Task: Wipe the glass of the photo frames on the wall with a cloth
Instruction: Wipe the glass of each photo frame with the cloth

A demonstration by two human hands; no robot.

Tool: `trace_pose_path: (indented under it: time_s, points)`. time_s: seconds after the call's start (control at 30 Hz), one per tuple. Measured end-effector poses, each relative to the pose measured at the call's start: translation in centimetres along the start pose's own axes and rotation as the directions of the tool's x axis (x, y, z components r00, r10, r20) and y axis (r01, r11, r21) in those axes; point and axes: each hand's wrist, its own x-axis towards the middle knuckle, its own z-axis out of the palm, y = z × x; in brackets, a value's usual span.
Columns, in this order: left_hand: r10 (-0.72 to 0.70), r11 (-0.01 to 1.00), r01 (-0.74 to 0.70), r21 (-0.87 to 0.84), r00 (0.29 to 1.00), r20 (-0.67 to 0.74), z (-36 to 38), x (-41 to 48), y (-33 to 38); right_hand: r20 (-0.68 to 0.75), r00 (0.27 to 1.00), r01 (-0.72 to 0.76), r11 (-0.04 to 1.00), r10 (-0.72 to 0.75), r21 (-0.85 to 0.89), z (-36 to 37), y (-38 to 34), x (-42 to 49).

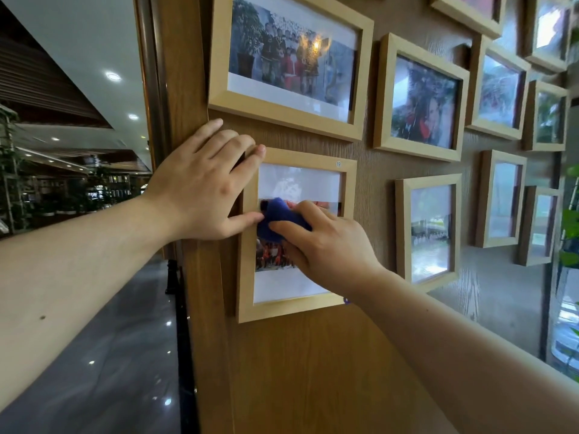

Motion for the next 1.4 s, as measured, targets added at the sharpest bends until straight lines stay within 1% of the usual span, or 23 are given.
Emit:
trace_pose_path:
  time_s: [0.07,0.13,0.2,0.27,0.33,0.4,0.47,0.53,0.6,0.67,0.77,0.83,0.9,0.97,1.1,1.17,1.23,1.4]
  points:
    - [0.005,1.0,-0.005,-0.008,1.0,-0.004,0.0,-0.1,0.0,0.013,0.999,-0.04,0.999,0.04,-0.03,0.0,1.2,-1.1]
    - [0.007,1.0,-0.007,-0.017,1.0,-0.011,0.1,-0.1,-0.1,0.009,0.989,-0.149,0.985,0.151,-0.084,0.0,2.6,-2.5]
    - [0.003,1.0,-0.004,-0.024,1.0,-0.016,0.2,-0.1,0.0,-0.004,0.958,-0.286,0.951,0.288,-0.113,0.0,3.5,-3.3]
    - [0.001,1.0,-0.001,-0.031,1.0,-0.01,0.1,-0.1,0.0,-0.018,0.943,-0.334,0.936,0.334,-0.111,0.0,3.4,-3.4]
    - [-0.002,0.999,0.002,-0.036,1.0,0.0,0.1,-0.1,0.0,-0.01,0.96,-0.279,0.957,0.279,-0.077,0.0,2.5,-3.1]
    - [-0.004,1.0,0.004,-0.03,1.0,0.003,0.1,-0.1,0.0,0.023,0.989,-0.145,0.989,0.145,-0.019,0.1,0.9,-2.6]
    - [-0.001,1.0,0.001,-0.02,1.0,-0.005,0.1,-0.1,0.0,0.062,0.998,-0.002,1.0,0.001,0.02,0.5,-1.0,-2.3]
    - [0.006,1.0,-0.006,-0.012,1.0,-0.016,0.1,-0.1,0.0,0.083,0.994,0.068,0.997,-0.07,0.025,0.9,-2.1,-2.3]
    - [0.009,1.0,-0.009,-0.01,1.0,-0.022,0.1,-0.1,0.0,0.111,0.991,0.069,0.997,-0.071,0.021,1.0,-1.6,-2.8]
    - [0.01,1.0,-0.01,-0.009,1.0,-0.023,0.1,-0.1,0.0,0.178,0.982,0.067,0.998,-0.066,-0.004,0.9,0.1,-4.2]
    - [0.017,1.0,-0.017,-0.007,0.999,-0.04,0.3,-0.2,0.0,0.271,0.962,0.023,0.997,-0.004,-0.07,0.6,2.7,-6.7]
    - [0.02,1.0,-0.02,-0.005,0.998,-0.052,0.5,-0.1,-0.1,0.306,0.951,-0.004,0.994,0.037,-0.108,0.5,3.4,-7.6]
    - [0.019,1.0,-0.02,-0.008,0.998,-0.057,0.5,-0.1,-0.1,0.32,0.946,-0.004,0.992,0.044,-0.125,0.5,3.3,-7.7]
    - [0.018,1.0,-0.019,-0.016,0.998,-0.053,0.5,-0.1,-0.1,0.314,0.949,0.018,0.994,0.016,-0.105,0.4,2.5,-7.3]
    - [0.015,1.0,-0.016,-0.018,0.999,-0.038,0.3,-0.2,0.1,0.317,0.936,0.172,0.984,-0.152,-0.036,0.7,-0.3,-5.7]
    - [0.013,1.0,-0.014,-0.016,0.999,-0.034,0.3,-0.2,0.1,0.313,0.927,0.221,0.975,-0.209,-0.003,0.8,-1.6,-4.7]
    - [0.013,1.0,-0.014,-0.016,1.0,-0.024,0.1,-0.2,0.1,0.304,0.923,0.246,0.969,-0.237,0.009,0.7,-2.2,-4.1]
    - [0.002,1.0,-0.001,-0.015,1.0,0.017,-0.4,-0.2,0.3,0.267,0.934,0.243,0.97,-0.236,0.01,-0.5,-0.9,-3.9]
